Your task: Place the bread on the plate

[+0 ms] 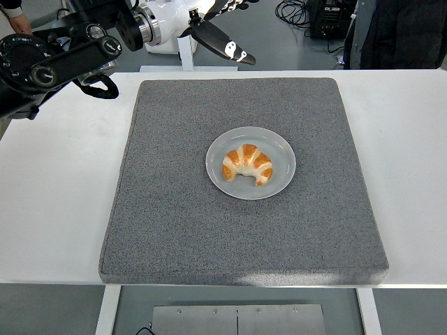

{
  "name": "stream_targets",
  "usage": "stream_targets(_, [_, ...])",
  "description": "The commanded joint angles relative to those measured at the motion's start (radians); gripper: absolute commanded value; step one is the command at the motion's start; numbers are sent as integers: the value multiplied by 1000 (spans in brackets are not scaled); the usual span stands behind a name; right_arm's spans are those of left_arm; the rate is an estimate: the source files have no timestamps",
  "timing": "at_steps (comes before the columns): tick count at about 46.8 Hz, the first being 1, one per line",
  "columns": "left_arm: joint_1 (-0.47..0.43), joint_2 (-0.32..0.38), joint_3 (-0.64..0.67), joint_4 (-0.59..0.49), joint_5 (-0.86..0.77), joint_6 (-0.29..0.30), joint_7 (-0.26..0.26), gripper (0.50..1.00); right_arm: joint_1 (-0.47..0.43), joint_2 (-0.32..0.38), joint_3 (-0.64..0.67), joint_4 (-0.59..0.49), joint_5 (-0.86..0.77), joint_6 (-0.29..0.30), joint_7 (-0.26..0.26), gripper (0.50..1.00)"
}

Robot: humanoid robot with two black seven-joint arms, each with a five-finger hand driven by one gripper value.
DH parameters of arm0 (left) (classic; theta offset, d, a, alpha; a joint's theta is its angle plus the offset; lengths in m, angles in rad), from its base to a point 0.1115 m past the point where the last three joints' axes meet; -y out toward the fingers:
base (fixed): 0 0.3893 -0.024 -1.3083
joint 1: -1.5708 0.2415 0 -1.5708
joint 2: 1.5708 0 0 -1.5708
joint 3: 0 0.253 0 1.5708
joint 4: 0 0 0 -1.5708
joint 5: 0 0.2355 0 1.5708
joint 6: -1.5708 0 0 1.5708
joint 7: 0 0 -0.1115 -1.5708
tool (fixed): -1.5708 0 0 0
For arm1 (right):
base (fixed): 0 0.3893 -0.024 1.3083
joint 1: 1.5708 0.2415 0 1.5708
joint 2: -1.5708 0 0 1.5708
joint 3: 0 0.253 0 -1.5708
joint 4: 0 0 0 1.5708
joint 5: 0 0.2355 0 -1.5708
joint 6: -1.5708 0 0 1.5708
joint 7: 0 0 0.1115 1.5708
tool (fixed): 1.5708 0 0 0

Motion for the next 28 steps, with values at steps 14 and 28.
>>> stream_targets(14, [109,1,-110,63,-242,1,2,990,0,0,0,0,0,0,0,1000])
stream_targets(28, [243,-42,-265,145,-282,-12,22,992,0,0,0,0,0,0,0,1000])
